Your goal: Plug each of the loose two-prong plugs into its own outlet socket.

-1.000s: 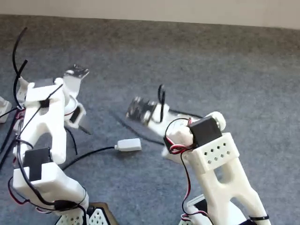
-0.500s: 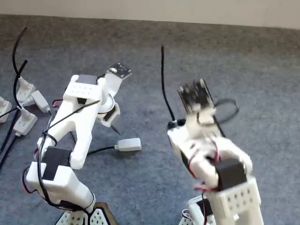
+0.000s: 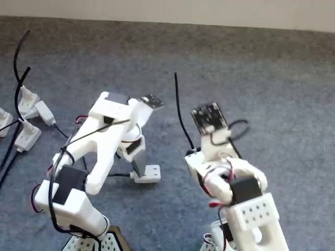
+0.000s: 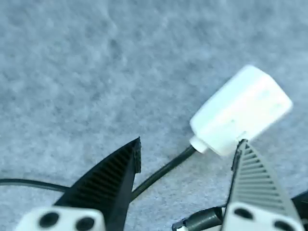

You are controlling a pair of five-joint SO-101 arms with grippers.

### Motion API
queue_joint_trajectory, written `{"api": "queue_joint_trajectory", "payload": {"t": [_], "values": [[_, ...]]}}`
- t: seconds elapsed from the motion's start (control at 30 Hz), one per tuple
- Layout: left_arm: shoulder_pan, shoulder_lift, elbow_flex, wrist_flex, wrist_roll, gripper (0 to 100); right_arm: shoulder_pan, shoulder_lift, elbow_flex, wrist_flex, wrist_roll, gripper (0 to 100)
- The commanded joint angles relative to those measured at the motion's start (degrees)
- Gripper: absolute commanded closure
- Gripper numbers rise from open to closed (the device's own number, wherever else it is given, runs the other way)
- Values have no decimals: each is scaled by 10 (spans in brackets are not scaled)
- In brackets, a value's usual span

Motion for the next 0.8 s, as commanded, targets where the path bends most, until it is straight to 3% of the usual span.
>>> {"api": "queue_joint_trajectory", "payload": {"t": [0.0, 0.27, 0.43, 0.57, 0.77], "values": [[-15, -59, -10, 18, 2, 691, 7, 97, -75, 4, 4, 993], [-97, -294, 1, 16, 3, 691, -30, 185, -223, 0, -65, 993], [-97, -567, 189, -61, 4, 688, -135, 188, -283, -10, -86, 993], [-97, -764, 326, -98, 6, 687, -174, 186, -274, -72, -88, 993], [-96, -989, 473, -142, 88, 644, -217, 185, -246, -129, -120, 993]]}}
